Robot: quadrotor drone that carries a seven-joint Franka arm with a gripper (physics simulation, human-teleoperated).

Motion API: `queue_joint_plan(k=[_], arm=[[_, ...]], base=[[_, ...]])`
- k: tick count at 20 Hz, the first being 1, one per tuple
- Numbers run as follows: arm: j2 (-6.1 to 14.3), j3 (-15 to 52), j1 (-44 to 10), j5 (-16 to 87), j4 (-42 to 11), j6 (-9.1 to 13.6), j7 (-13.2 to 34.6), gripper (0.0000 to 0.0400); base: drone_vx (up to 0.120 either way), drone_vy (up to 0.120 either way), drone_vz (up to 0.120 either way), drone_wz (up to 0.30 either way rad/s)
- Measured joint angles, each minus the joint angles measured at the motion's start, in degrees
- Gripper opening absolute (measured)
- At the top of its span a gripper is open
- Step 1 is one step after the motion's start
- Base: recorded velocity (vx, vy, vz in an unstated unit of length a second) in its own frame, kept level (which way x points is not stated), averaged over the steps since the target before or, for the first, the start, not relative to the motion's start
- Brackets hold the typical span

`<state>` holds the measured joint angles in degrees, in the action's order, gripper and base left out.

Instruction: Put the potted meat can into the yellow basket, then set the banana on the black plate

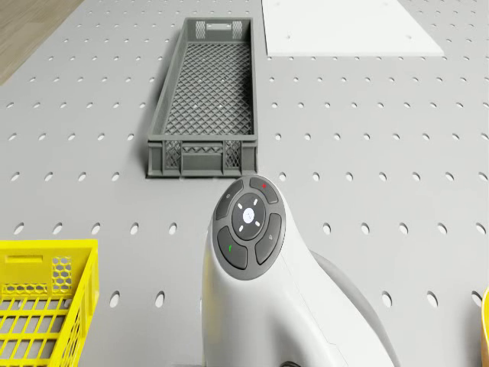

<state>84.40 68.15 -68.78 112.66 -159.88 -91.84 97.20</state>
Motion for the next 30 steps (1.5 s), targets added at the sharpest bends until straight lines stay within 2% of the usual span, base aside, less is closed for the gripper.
queue_joint_plan(k=[7,21,26,30], arm=[[0.3,0.0,-0.1,-0.1,0.0,-0.3,0.1,0.0193],[0.8,0.1,-0.3,-0.3,0.1,-0.7,0.3,0.0193],[0.9,0.1,-0.4,-0.4,0.1,-0.8,0.3,0.0193],[1.0,0.1,-0.4,-0.5,0.1,-0.9,0.3,0.0193]], base=[[-0.12,0.114,0.0,0.0],[-0.12,0.017,0.0,0.0],[-0.12,0.0,-0.104,0.0],[-0.12,0.0,0.0,0.0]])
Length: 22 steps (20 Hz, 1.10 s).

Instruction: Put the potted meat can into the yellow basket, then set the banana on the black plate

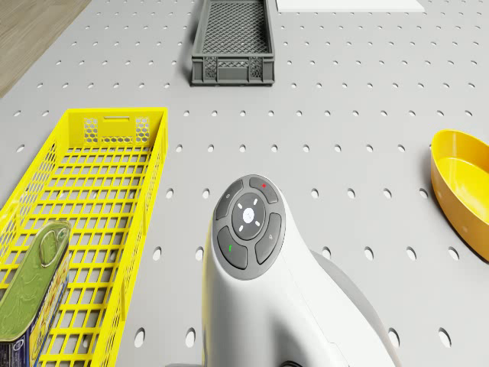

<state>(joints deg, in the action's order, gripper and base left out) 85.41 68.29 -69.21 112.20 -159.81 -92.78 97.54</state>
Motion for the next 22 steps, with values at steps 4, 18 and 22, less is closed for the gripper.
queue_joint_plan(k=[4,18,22], arm=[[0.1,0.0,0.0,0.0,0.0,-0.1,0.0,0.0193],[0.4,0.1,-0.2,-0.2,0.0,-0.4,0.1,0.0193],[0.5,0.1,-0.2,-0.2,0.0,-0.5,0.2,0.0193]], base=[[-0.12,0.0,0.0,0.0],[-0.12,0.0,-0.023,0.0],[-0.12,0.0,0.0,0.0]])
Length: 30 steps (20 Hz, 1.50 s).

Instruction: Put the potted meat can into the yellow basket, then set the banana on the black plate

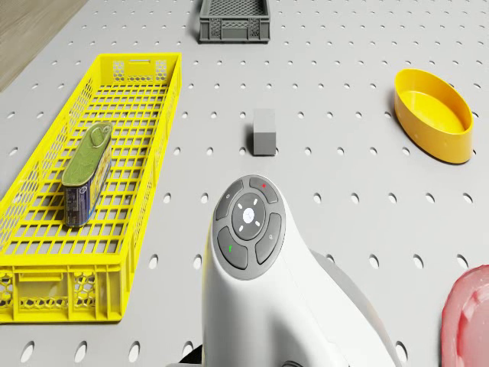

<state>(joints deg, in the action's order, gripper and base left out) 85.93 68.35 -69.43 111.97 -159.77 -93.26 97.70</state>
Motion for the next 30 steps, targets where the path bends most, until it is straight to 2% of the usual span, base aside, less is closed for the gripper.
queue_joint_plan(k=[20,21,22,23,24,25,27,30], arm=[[-0.7,-8.8,-2.2,8.1,4.2,-4.1,0.0,0.0193],[-0.8,-9.1,-1.9,8.3,4.5,-5.4,-2.4,0.0188],[-1.1,-9.0,-1.8,7.7,4.3,-4.9,0.0,0.0224],[-1.7,-9.2,-0.8,7.4,4.7,-6.3,-1.7,0.0208],[-0.7,-9.0,0.2,5.2,5.1,-9.3,-3.0,0.0239],[1.4,-7.6,-1.2,2.5,4.8,-10.0,-0.7,0.0275],[2.1,-7.0,-1.9,2.7,4.3,-9.0,-0.6,0.0324],[2.4,-5.5,-1.9,2.3,3.2,-7.1,-0.8,0.0364]], base=[[-0.002,0.0,0.0,0.0],[0.0,0.0,0.0,0.0],[0.0,0.0,0.0,0.0],[0.0,0.0,0.0,0.0],[0.0,0.0,0.0,0.0],[0.0,0.0,0.0,0.0],[0.0,0.0,0.0,0.0],[0.0,0.0,0.0,0.0]])
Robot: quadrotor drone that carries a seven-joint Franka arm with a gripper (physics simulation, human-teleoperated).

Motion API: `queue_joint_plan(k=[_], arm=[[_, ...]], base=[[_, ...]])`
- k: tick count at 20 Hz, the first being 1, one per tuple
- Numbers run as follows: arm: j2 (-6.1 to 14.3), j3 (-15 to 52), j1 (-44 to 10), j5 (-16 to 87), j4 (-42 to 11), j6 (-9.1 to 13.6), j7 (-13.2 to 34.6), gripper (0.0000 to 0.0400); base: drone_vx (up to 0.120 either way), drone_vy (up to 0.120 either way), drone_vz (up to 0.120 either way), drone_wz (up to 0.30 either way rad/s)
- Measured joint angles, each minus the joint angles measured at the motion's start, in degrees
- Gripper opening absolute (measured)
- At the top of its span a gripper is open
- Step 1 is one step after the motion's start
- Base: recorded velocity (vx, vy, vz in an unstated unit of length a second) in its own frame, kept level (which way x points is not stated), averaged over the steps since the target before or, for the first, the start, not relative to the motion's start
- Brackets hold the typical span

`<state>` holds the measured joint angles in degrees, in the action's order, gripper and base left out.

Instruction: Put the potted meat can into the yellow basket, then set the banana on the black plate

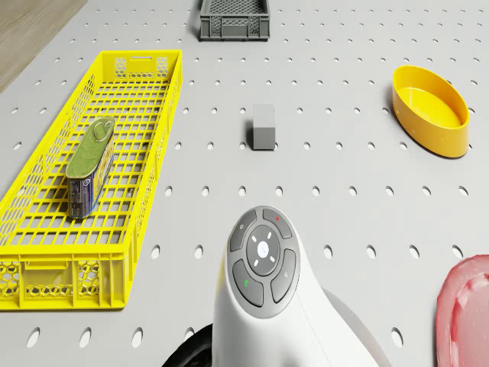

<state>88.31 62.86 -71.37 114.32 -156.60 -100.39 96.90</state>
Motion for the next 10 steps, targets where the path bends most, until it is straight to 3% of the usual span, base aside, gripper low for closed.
queue_joint_plan(k=[10], arm=[[0.3,6.7,1.2,-5.0,-3.2,4.5,-0.5,0.0397]], base=[[0.0,0.0,0.0,0.0]])
